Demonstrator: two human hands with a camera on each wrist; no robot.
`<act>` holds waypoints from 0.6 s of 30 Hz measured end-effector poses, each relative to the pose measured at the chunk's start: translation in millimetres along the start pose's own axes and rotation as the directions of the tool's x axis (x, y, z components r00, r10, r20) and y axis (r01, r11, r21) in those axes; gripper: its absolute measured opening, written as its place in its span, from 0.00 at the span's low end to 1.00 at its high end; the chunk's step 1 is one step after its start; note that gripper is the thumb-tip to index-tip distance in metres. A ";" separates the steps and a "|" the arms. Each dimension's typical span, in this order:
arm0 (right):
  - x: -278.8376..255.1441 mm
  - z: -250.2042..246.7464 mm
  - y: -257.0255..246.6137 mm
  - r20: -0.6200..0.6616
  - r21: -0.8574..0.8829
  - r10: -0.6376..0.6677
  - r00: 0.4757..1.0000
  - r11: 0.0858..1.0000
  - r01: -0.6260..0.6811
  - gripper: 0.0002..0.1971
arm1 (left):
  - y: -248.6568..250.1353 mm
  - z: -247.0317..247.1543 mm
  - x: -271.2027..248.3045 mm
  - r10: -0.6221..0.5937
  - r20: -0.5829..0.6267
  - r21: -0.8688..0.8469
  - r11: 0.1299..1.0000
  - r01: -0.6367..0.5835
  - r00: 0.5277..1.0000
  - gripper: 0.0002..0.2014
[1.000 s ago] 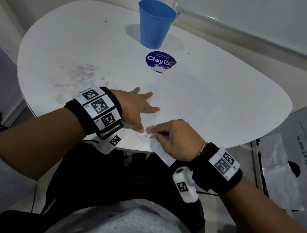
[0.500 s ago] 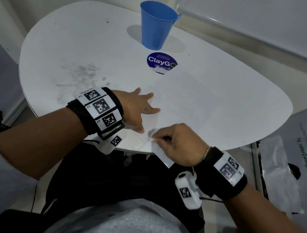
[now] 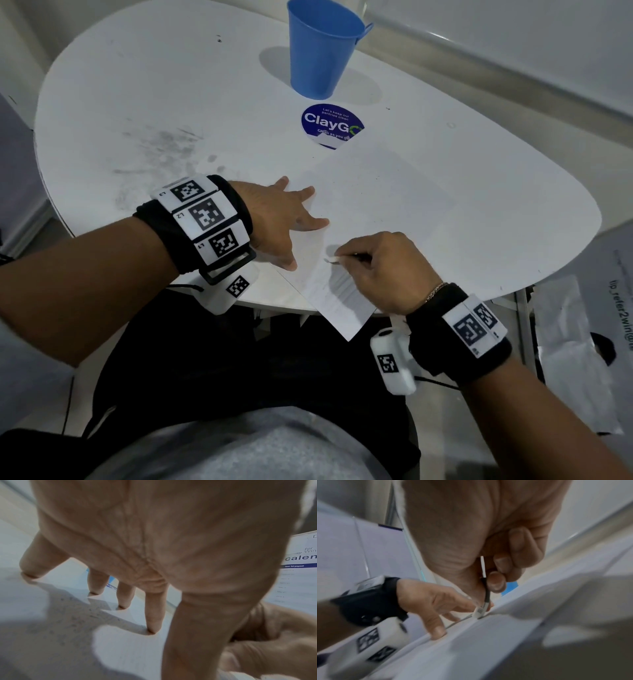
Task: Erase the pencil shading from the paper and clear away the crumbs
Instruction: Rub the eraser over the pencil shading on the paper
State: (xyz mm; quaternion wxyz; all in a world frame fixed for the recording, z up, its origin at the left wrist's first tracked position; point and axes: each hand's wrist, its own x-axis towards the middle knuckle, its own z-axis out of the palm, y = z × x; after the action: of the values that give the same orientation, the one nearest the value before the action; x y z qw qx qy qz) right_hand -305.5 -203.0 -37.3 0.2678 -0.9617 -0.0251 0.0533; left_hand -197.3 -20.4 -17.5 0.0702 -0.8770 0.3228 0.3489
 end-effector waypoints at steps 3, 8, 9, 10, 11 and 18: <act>-10.4 7.6 -11.0 0.109 -0.024 -0.101 0.989 0.994 0.105 0.08 | -0.3 0.7 0.7 -0.001 -0.001 0.005 1.000 0.001 1.000 0.44; -0.3 0.4 -1.4 0.032 -0.006 -0.007 0.999 1.000 0.007 0.09 | -0.3 -0.1 -0.9 -0.006 -0.005 -0.008 1.000 0.006 1.000 0.44; 0.0 -0.2 1.3 -0.004 -0.001 0.006 1.000 1.000 -0.006 0.09 | -0.1 -0.3 -1.3 -0.006 -0.004 -0.008 1.000 0.006 1.000 0.44; -1.9 1.0 0.8 0.004 -0.005 -0.011 1.000 1.000 0.011 0.09 | -0.1 -0.4 -1.1 -0.005 -0.002 -0.006 1.000 0.005 1.000 0.44; -5.7 3.7 -3.6 0.053 -0.012 -0.056 0.997 0.998 0.057 0.09 | -0.3 -0.5 -1.0 -0.003 -0.001 -0.004 1.000 0.003 1.000 0.44; 0.8 -1.4 2.9 0.021 -0.022 0.001 1.000 1.000 0.000 0.09 | -0.9 0.1 0.9 -0.001 -0.004 -0.002 1.000 0.001 1.000 0.44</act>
State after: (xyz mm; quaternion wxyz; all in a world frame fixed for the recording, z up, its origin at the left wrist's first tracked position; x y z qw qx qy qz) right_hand -304.4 -206.1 -37.6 0.2569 -0.9640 -0.0283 0.0630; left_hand -196.3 -20.2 -18.3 0.0690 -0.8779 0.3221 0.3475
